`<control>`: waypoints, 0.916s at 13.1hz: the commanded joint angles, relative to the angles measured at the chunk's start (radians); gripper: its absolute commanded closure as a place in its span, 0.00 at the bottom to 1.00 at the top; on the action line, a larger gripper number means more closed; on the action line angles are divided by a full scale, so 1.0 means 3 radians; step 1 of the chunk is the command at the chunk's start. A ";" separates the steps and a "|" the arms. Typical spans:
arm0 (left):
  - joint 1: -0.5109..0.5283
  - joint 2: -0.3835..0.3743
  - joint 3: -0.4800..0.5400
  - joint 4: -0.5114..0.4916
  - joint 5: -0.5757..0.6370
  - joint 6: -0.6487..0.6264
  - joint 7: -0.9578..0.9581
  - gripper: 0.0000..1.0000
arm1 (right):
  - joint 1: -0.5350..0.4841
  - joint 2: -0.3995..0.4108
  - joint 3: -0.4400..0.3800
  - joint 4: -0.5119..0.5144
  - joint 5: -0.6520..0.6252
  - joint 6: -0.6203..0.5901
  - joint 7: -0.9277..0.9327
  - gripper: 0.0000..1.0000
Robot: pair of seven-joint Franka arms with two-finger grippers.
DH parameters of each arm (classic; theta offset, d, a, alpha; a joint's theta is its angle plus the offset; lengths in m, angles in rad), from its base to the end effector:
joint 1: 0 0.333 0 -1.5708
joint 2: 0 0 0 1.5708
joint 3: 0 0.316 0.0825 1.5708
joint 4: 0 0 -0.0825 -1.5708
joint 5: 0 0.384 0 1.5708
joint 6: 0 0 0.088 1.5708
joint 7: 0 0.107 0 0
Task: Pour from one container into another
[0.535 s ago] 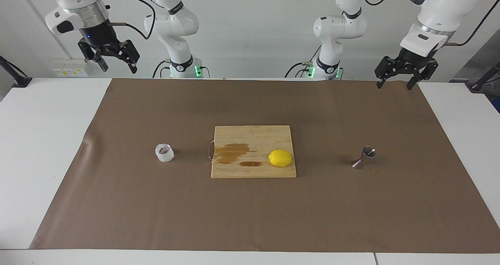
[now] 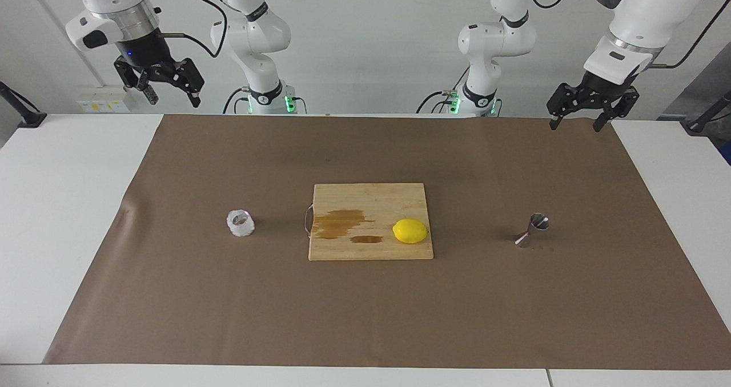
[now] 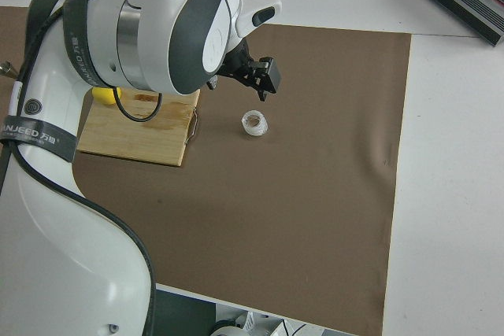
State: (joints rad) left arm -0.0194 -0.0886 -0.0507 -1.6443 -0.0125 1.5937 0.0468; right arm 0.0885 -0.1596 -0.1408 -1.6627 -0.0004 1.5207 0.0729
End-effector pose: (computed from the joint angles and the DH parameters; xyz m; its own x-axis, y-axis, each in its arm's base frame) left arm 0.5275 -0.0396 0.6397 0.9925 -0.1163 0.0382 -0.1166 -0.9932 0.0062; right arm 0.4981 -0.0325 0.6601 0.9922 -0.1235 0.0144 -0.1231 -0.9921 -0.0230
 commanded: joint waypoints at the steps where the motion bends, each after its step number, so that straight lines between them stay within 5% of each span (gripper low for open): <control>1: 0.0014 -0.0083 0.0000 -0.0087 0.0042 0.0016 0.0038 0.00 | -0.0014 -0.0066 0.0019 -0.0062 -0.0055 -0.0027 0.0038 0.00; 12: 0.0039 -0.0088 0.0006 -0.0087 0.0037 -0.0147 0.0028 0.00 | -0.0014 -0.0066 0.0019 -0.0062 -0.0055 -0.0027 0.0038 0.00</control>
State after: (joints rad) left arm -0.0183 -0.0892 -0.0486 -1.6452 -0.0125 1.5690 0.0468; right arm 0.0885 -0.1596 -0.1408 -1.6627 -0.0004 1.5207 0.0729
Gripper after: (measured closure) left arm 0.000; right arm 0.000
